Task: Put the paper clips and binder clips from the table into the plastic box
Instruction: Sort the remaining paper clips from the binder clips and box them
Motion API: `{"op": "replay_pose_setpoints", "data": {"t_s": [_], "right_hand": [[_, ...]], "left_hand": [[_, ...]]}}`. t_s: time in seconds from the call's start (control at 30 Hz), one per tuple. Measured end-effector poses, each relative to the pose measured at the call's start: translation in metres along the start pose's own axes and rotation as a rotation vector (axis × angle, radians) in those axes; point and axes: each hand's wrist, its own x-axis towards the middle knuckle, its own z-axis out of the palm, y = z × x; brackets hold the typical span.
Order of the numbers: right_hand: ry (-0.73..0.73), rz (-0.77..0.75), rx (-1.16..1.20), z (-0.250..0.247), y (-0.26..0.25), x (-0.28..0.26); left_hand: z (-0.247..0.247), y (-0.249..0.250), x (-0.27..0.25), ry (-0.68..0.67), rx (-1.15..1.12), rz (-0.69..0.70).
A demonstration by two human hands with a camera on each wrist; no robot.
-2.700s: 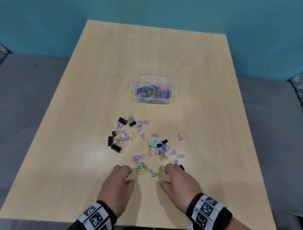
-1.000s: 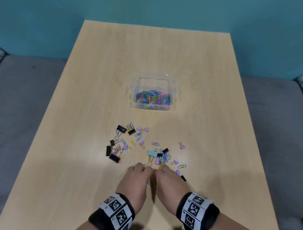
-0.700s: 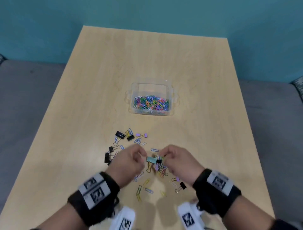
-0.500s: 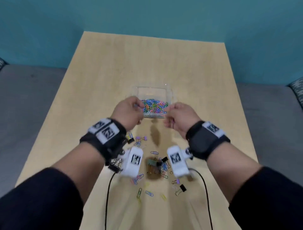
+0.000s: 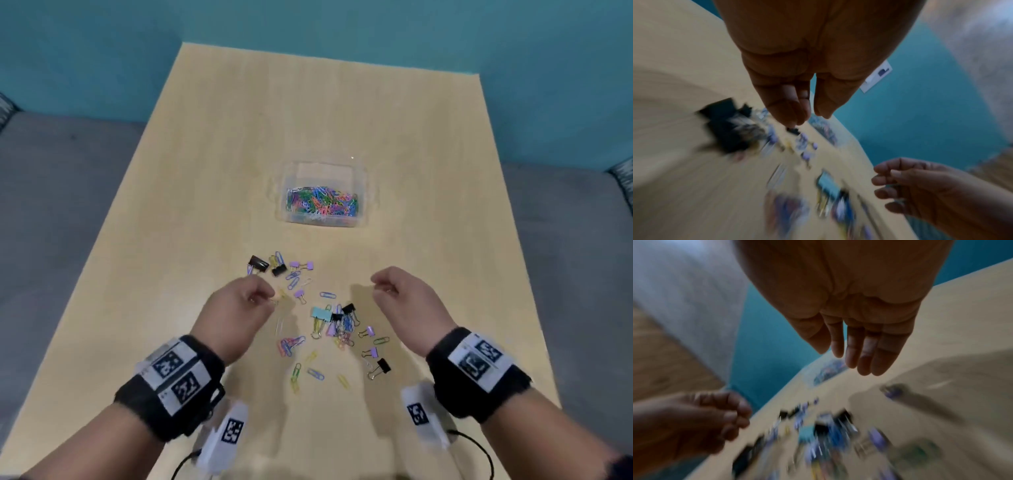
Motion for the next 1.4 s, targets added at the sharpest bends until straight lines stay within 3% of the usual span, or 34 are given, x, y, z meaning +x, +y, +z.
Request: {"op": "replay_pose_setpoints", "data": {"t_s": [0.17,0.3,0.6,0.83,0.9,1.07,1.2,1.3,1.4], "right_hand": [[0.004,-0.106,-0.390,0.038,0.040,-0.054],[0.020,-0.068,-0.471,0.052,0.051,-0.072],[0.006,-0.180,-0.673,0.056,0.070,-0.076],[0.131,-0.051,-0.608,0.045,0.079,-0.075],[0.131,-0.100,-0.606,0.045,0.074,-0.080],[-0.025,-0.406,-0.667,0.073,0.054,-0.104],[-0.107,-0.320,-0.758,0.092,0.045,-0.112],[-0.136,-0.353,-0.769,0.097,0.042,-0.115],[-0.103,-0.313,-0.734,0.093,0.042,-0.115]], "left_hand": [[0.031,-0.041,-0.050,0.001,0.311,0.074],[0.047,-0.045,-0.059,-0.023,0.387,0.157],[0.054,-0.033,-0.045,0.019,0.505,0.182],[0.058,-0.034,-0.043,0.033,0.475,0.101],[0.060,-0.034,-0.042,0.047,0.498,0.168],[0.069,-0.046,-0.049,0.033,0.772,0.429],[0.071,-0.054,-0.058,-0.063,0.855,0.475],[0.071,-0.060,-0.069,-0.110,0.814,0.510],[0.068,-0.067,-0.077,-0.070,0.742,0.499]]}}
